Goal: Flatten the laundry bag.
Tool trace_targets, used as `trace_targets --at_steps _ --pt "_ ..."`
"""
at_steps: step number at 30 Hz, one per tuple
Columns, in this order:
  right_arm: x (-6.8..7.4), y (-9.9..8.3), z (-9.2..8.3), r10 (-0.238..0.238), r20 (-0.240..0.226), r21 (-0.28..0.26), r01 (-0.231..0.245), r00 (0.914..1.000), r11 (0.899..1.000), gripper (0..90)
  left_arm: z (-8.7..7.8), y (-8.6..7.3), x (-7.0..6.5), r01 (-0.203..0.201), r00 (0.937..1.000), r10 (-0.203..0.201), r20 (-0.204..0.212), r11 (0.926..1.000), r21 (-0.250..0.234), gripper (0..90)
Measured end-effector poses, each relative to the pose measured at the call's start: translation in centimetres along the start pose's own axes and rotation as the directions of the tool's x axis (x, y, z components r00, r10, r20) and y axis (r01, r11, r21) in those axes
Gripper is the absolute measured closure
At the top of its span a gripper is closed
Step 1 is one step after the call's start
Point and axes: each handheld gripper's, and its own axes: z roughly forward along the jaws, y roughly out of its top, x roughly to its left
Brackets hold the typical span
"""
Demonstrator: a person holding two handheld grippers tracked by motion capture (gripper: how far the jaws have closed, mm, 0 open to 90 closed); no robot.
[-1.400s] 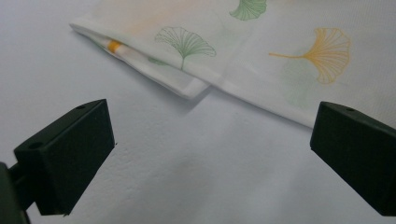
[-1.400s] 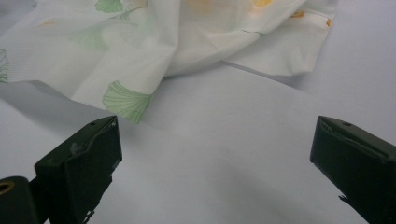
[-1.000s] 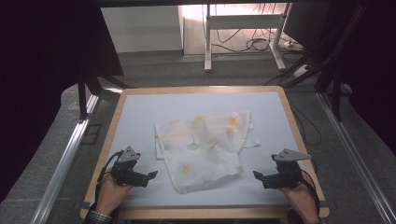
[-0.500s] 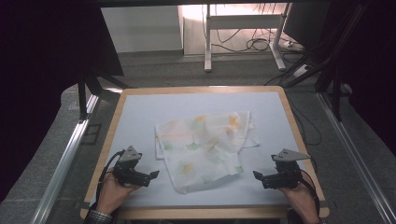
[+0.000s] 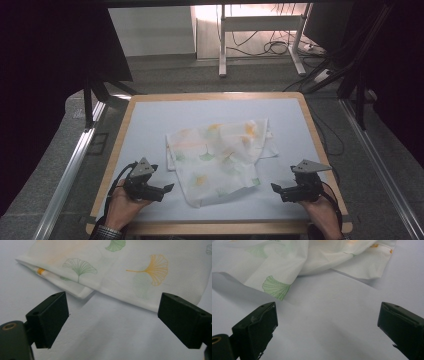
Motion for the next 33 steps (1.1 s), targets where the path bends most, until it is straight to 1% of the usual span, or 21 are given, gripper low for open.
trace_targets --at_steps 4,6,13,14,17,18,22,24,28,31,33 --pt "0.0 0.0 0.0 0.000 0.000 -0.002 0.000 1.0000 1.000 2.8 0.2 0.3 -0.5 -0.010 0.9997 0.010 0.020 0.9999 -0.003 11.4" --pt "0.0 0.0 0.0 0.001 -0.001 -0.003 -0.001 1.0000 1.000 2.8 0.3 0.5 -0.9 -0.035 0.9992 0.035 0.018 0.9994 0.002 11.8" --pt "0.0 0.0 0.0 -0.001 0.000 -0.004 0.001 1.0000 1.000 2.8 0.6 1.3 -2.2 -0.076 0.9960 0.077 0.047 0.9970 -0.015 13.5" --pt "0.0 0.0 0.0 0.000 0.001 -0.004 0.000 1.0000 1.000 2.8 0.7 1.4 -2.3 -0.081 0.9952 0.082 0.053 0.9966 -0.016 13.9" --pt "0.0 0.0 0.0 0.000 0.001 -0.004 0.000 1.0000 1.000 2.8 1.0 1.6 -2.8 -0.086 0.9921 0.087 0.090 0.9961 -0.020 14.0" --pt "0.0 0.0 0.0 0.001 0.001 -0.004 -0.001 1.0000 1.000 2.8 1.2 1.8 -3.0 -0.092 0.9891 0.094 0.113 0.9956 -0.018 14.2" --pt "0.0 0.0 0.1 0.003 0.003 -0.003 -0.003 1.0000 1.000 2.9 1.9 2.3 -3.8 -0.116 0.9826 0.116 0.145 0.9932 -0.013 15.5" --pt "0.0 0.0 0.1 0.003 0.006 -0.003 -0.003 1.0000 1.000 3.0 2.4 2.7 -4.3 -0.128 0.9783 0.129 0.162 0.9917 -0.012 15.5" --pt "0.0 0.0 0.0 0.000 0.014 -0.007 0.000 0.9999 1.000 3.5 3.2 3.3 -4.9 -0.147 0.9715 0.147 0.186 0.9891 -0.014 15.6" --pt "0.1 0.1 0.0 0.000 0.018 -0.008 0.000 0.9998 1.000 3.6 3.9 3.7 -5.2 -0.147 0.9669 0.148 0.208 0.9889 -0.018 15.6" --pt "0.0 0.1 0.0 0.000 0.019 -0.008 0.000 0.9998 1.000 3.7 4.4 3.9 -5.5 -0.156 0.9632 0.156 0.219 0.9876 -0.016 15.8"
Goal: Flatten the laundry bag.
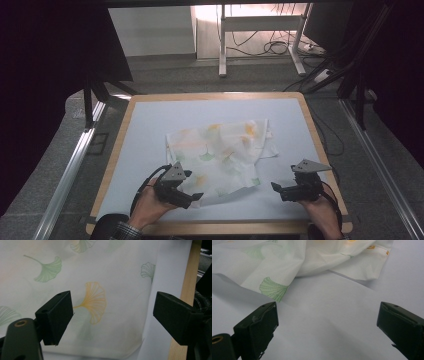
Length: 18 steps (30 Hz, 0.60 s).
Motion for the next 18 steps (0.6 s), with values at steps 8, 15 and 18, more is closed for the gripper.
trace_targets --at_steps 8,15,18 --pt "-0.1 0.0 0.1 0.003 0.004 0.004 -0.003 1.0000 1.000 3.8 2.0 0.8 -1.0 -0.065 0.9978 0.064 0.019 0.9973 0.036 15.8" --pt "-0.2 -0.1 0.1 0.007 0.013 0.015 -0.007 0.9999 1.000 3.8 3.6 1.2 -1.8 -0.104 0.9945 0.103 0.022 0.9918 0.074 19.2" --pt "-0.2 -0.1 0.3 0.006 0.017 0.026 -0.007 0.9998 1.000 3.9 4.2 1.3 -1.9 -0.112 0.9937 0.112 0.003 0.9888 0.099 28.1"
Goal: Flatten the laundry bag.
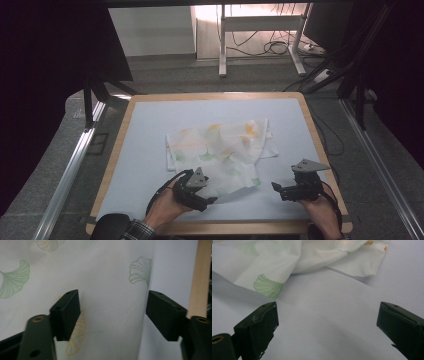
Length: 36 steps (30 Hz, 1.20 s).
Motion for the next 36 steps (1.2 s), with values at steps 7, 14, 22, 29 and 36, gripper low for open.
trace_targets --at_steps 7,14,22,29,36 --pt "0.0 0.0 0.0 -0.001 0.000 0.001 0.001 1.0000 1.000 3.9 0.9 -0.1 0.5 0.003 0.9999 -0.002 -0.013 0.9973 0.074 67.8" --pt "0.1 0.0 0.1 -0.005 -0.004 0.006 0.005 1.0000 1.000 3.9 -0.3 0.1 1.5 0.042 0.9989 -0.042 0.022 0.9986 0.034 89.1" --pt "0.0 0.0 0.4 0.011 -0.024 0.025 -0.011 0.9997 1.000 3.9 -2.0 0.1 3.2 0.123 0.9920 -0.121 0.036 0.9914 -0.046 89.1" --pt "0.2 0.1 0.8 0.031 -0.033 0.038 -0.030 0.9990 0.999 4.4 -3.4 -0.2 4.7 0.148 0.9889 -0.149 0.004 0.9864 -0.070 89.0" --pt "0.3 0.3 1.1 0.036 -0.040 0.042 -0.034 0.9986 0.999 4.3 -4.9 -1.2 6.2 0.185 0.9806 -0.190 -0.047 0.9787 -0.089 88.8"
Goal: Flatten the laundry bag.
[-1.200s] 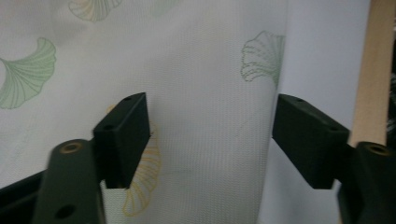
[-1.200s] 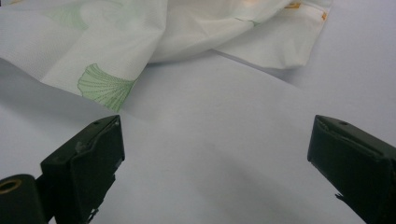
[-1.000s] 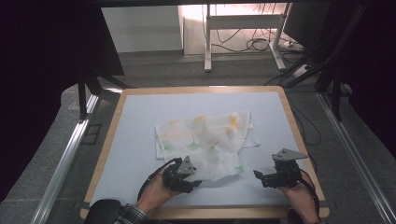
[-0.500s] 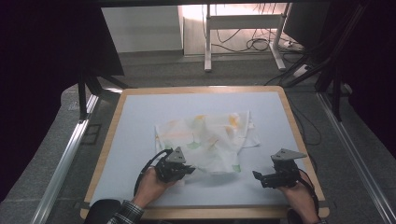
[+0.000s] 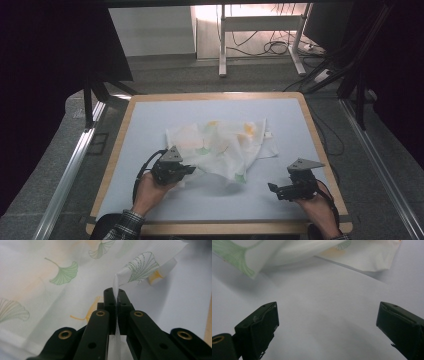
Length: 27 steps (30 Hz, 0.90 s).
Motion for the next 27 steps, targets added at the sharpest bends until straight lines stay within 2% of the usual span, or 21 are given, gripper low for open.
trace_targets --at_steps 6,10,15,19,26,27 --pt "0.2 0.2 0.1 0.010 -0.019 -0.010 -0.010 0.9998 1.000 2.7 -1.2 -0.6 1.2 0.030 0.9990 -0.031 -0.034 0.9995 -0.011 88.7" --pt "0.6 0.6 0.4 0.013 -0.054 -0.016 -0.014 0.9984 1.000 2.2 -1.9 -1.1 2.0 0.043 0.9972 -0.044 -0.060 0.9990 -0.011 88.7" --pt "1.2 1.2 1.2 0.036 -0.100 0.006 -0.036 0.9943 0.999 2.0 -2.5 -1.8 2.9 0.063 0.9944 -0.063 -0.085 0.9980 -0.002 88.6" --pt "1.6 1.5 1.4 0.044 -0.111 0.015 -0.043 0.9928 0.999 2.7 -2.8 -2.3 3.5 0.077 0.9923 -0.077 -0.097 0.9970 0.000 88.5" --pt "2.8 2.3 2.0 0.018 -0.140 0.016 -0.016 0.9900 1.000 8.6 -3.3 -3.2 4.6 0.108 0.9877 -0.107 -0.114 0.9942 0.003 88.5" --pt "3.2 2.6 2.2 0.002 -0.148 0.013 0.000 0.9890 1.000 10.9 -3.3 -3.3 4.7 0.110 0.9872 -0.108 -0.117 0.9939 0.006 88.5"
